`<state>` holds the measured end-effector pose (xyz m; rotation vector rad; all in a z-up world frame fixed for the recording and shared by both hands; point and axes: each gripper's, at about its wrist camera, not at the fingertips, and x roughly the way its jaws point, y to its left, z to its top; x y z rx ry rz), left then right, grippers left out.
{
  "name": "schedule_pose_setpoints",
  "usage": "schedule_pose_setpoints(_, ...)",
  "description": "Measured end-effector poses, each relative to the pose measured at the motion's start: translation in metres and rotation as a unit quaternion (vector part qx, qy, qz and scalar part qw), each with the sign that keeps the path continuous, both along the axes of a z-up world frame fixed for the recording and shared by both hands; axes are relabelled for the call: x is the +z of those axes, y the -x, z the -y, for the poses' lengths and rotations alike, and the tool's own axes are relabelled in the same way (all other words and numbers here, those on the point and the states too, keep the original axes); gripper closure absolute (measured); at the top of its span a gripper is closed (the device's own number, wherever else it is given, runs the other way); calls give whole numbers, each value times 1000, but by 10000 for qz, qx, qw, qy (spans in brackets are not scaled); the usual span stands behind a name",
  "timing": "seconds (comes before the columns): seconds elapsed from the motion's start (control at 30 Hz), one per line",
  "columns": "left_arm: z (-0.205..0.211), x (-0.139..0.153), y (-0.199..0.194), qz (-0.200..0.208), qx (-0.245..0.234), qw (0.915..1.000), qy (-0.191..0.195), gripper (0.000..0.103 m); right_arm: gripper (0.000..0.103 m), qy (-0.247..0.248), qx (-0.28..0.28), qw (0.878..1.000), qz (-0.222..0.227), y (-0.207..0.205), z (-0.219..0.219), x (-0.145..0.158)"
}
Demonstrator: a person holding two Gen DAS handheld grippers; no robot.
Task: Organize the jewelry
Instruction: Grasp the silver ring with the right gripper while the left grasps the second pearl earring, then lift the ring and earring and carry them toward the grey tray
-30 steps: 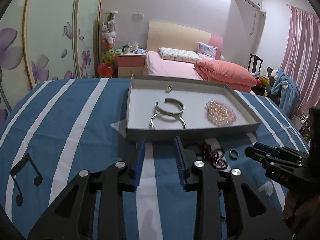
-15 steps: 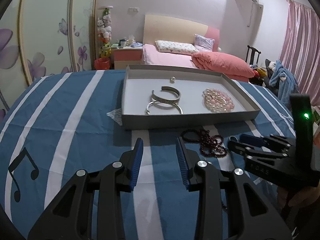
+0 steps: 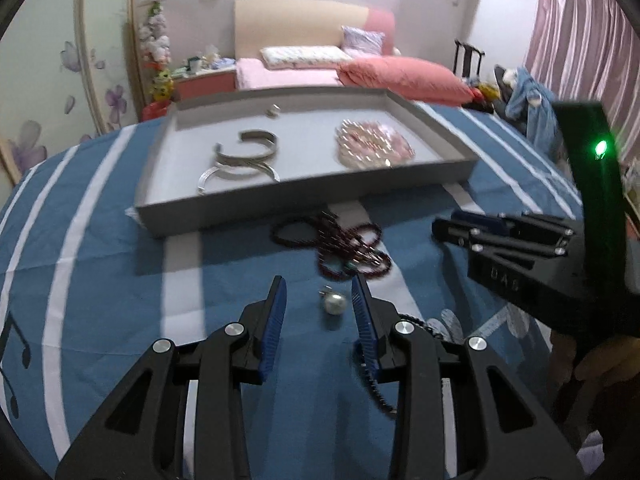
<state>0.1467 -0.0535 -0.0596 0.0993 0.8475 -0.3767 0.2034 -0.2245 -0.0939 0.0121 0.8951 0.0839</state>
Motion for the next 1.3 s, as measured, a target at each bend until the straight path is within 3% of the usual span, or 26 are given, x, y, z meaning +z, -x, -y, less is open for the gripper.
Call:
schedule_pose_setpoints(0.23, 11, -11, -9, -199, 105, 9995, -203, 68, 81, -13, 4, 10000, 2, 1, 1, 0)
schedule_pose_setpoints(0.3, 12, -12, -10, -150, 149, 9993, -321, 82, 81, -21, 6, 10000, 1, 2, 2, 0)
schedule_pose_setpoints(0.37, 8, -11, -11, -133, 194, 9990, -387, 89, 81, -12, 13, 10000, 0, 2, 1, 0)
schedule_pose_setpoints(0.53, -19, -11, -13, -58, 439, 9977, -515, 89, 81, 60, 50, 10000, 2, 8, 0, 0)
schedule_pose_setpoints(0.7, -42, -9, -12, -133, 505, 9983, -258, 89, 81, 39, 36, 10000, -3, 9, -1, 0)
schedule_pose_setpoints(1.3, -36, -11, -12, -111, 499, 9980, -373, 87, 81, 28, 34, 10000, -4, 9, 0, 0)
